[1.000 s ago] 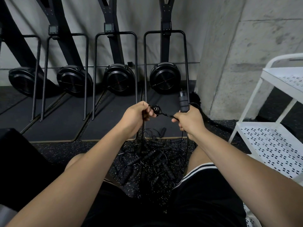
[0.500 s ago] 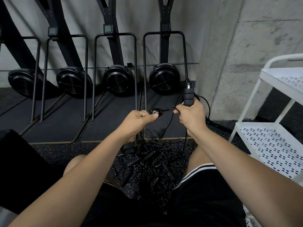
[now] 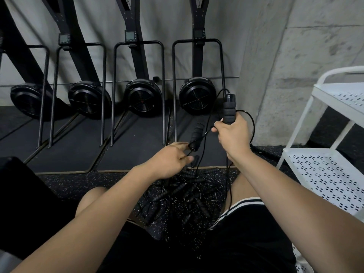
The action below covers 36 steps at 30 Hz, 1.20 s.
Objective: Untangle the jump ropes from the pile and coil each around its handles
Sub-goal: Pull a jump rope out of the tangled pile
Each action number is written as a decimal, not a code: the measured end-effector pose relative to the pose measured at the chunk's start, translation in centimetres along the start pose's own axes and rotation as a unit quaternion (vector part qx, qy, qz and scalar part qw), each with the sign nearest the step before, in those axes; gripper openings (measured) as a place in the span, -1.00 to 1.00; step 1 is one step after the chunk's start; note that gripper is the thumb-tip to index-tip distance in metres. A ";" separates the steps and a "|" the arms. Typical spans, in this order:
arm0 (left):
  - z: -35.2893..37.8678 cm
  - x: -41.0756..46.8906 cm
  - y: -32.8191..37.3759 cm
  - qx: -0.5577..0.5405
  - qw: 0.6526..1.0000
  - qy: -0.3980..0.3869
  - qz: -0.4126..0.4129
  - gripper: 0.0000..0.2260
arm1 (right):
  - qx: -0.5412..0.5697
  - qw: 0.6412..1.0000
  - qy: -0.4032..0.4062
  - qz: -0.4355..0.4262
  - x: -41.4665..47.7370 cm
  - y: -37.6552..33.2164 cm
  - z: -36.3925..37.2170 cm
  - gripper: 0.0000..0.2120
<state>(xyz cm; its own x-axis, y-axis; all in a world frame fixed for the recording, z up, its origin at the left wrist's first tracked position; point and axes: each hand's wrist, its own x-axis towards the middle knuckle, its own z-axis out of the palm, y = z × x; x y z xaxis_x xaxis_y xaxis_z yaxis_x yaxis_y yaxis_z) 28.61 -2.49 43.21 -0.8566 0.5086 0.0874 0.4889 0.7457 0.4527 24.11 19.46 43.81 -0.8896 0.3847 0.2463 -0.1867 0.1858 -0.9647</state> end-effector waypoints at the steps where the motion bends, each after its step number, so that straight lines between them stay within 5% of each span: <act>1: 0.1 0.0 -0.1 0.006 1.000 0.001 0.007 -0.52 | 0.000 1.000 0.008 0.000 0.3 0.0 0.0 -0.86; 7: 0.3 -0.6 -0.6 -0.025 0.998 0.056 -0.002 -0.54 | 0.005 1.000 0.003 0.026 1.4 0.8 -0.2 -0.82; 15: 0.2 -1.2 -0.4 -0.164 0.969 0.160 -0.095 -0.73 | 0.074 0.981 -0.138 0.116 -1.8 0.0 -0.8 -0.84; 19: -0.1 -1.4 0.1 -0.171 0.967 0.154 -0.107 -0.84 | 0.137 0.955 -0.204 0.163 -2.8 0.2 -1.3 -0.82; 22: -0.3 -1.5 0.7 -0.251 0.948 0.161 -0.111 -0.70 | 0.152 0.938 -0.264 0.167 -3.5 0.6 -1.5 -0.72; 26: -0.1 -1.7 0.1 -0.246 0.954 0.134 -0.109 -0.75 | 0.082 0.923 -0.351 0.138 -4.6 1.2 -2.0 -0.53; 36: 1.6 -1.9 -1.2 -0.302 0.939 0.105 -0.124 -0.74 | -0.003 0.941 -0.325 0.098 -5.7 1.8 -1.9 -0.90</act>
<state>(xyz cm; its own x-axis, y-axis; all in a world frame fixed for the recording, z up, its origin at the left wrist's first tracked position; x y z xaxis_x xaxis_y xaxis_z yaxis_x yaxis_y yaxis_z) 29.93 -3.66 41.09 -0.9766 0.2072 0.0572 0.1410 0.4169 0.8979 29.68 19.34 40.87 -0.9739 -0.2220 -0.0468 0.0076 0.1745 -0.9846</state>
